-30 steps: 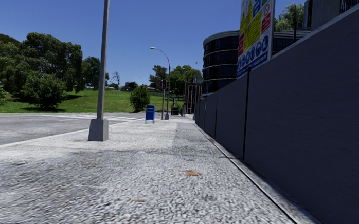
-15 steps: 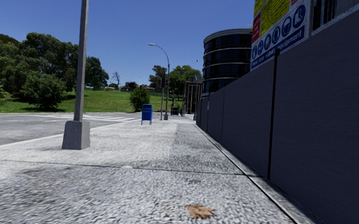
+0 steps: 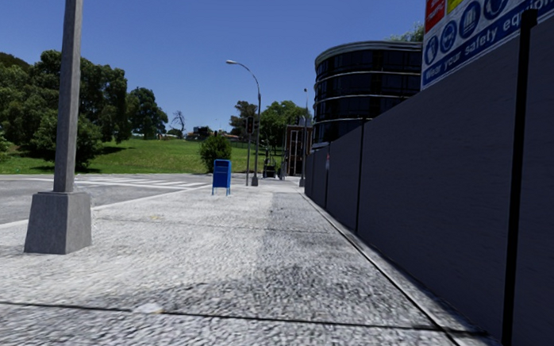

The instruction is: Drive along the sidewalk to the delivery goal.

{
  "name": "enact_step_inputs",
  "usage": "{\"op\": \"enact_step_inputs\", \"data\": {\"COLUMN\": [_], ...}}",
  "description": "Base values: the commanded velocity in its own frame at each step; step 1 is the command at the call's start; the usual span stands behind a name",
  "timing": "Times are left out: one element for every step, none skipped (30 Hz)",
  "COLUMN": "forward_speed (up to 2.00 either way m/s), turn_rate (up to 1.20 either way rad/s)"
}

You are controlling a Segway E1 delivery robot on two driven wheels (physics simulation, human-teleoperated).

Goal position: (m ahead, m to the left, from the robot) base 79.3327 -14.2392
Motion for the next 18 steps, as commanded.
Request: {"op": "enact_step_inputs", "data": {"forward_speed": [2.00,2.00,2.00,2.00,2.00,2.00,2.00,2.00,2.00,2.00,2.00,2.00,2.00,2.00,2.00,2.00,2.00,2.00], "turn_rate": [0.00,0.00,0.00,0.00,0.00,0.00,0.00,0.00,0.00,0.00,0.00,0.00,0.00,0.00,0.00,0.00,0.00,0.00]}}
